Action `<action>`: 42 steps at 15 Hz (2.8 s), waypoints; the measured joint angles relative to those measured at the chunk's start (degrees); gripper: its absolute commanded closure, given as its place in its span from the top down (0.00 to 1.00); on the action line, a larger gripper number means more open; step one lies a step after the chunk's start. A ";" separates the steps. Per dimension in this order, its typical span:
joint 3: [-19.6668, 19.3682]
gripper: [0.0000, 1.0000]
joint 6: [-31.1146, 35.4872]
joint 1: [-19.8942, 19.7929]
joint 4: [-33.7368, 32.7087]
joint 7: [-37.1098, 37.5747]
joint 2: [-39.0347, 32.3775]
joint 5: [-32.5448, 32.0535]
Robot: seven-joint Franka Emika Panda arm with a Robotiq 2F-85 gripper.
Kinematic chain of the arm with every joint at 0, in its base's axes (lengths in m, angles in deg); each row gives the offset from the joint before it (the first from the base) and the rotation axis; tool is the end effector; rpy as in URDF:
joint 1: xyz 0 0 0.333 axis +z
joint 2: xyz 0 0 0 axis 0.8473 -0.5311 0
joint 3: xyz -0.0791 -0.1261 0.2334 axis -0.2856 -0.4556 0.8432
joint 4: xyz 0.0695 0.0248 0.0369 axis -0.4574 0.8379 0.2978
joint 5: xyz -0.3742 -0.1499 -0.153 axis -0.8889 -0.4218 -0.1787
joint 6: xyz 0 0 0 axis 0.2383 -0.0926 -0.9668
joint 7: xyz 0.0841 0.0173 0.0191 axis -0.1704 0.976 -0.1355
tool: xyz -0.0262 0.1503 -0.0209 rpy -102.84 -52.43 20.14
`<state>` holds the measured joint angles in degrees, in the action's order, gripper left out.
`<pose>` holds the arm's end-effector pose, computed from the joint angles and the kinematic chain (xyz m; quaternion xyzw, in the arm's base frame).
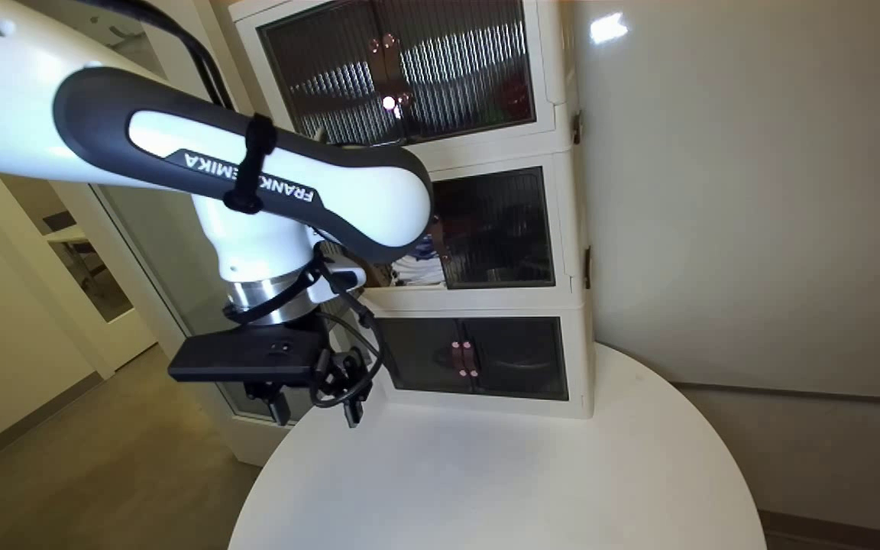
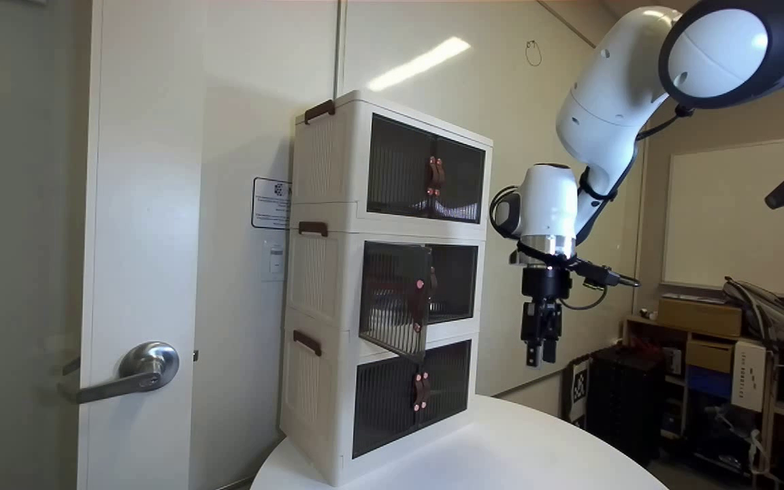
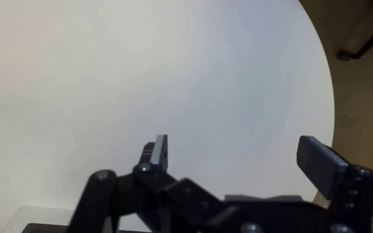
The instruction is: Open the doors of the middle shelf
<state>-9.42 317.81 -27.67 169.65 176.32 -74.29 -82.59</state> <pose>0.5035 -0.0074 0.1704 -0.9866 -0.1527 0.0366 0.0442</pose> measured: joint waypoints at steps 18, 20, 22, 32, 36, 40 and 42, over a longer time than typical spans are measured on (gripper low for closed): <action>-5.98 1.00 -0.01 -5.91 -19.25 -0.51 -8.00 0.55; -2.99 1.00 -0.03 -9.79 -23.95 -0.51 -7.96 1.44; 0.19 1.00 -0.10 -13.73 -28.55 -0.56 -7.96 2.78; 15.43 1.00 -3.21 -29.58 -41.30 -9.58 -8.36 11.66; 19.05 1.00 -3.88 -33.59 -42.64 -16.07 -9.01 15.54; 23.39 1.00 -3.78 -37.51 -42.96 -21.99 -9.67 19.95; 25.16 1.00 -3.78 -38.96 -43.09 -24.16 -10.32 21.47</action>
<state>15.73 314.03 -66.64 126.56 152.16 -84.61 -61.12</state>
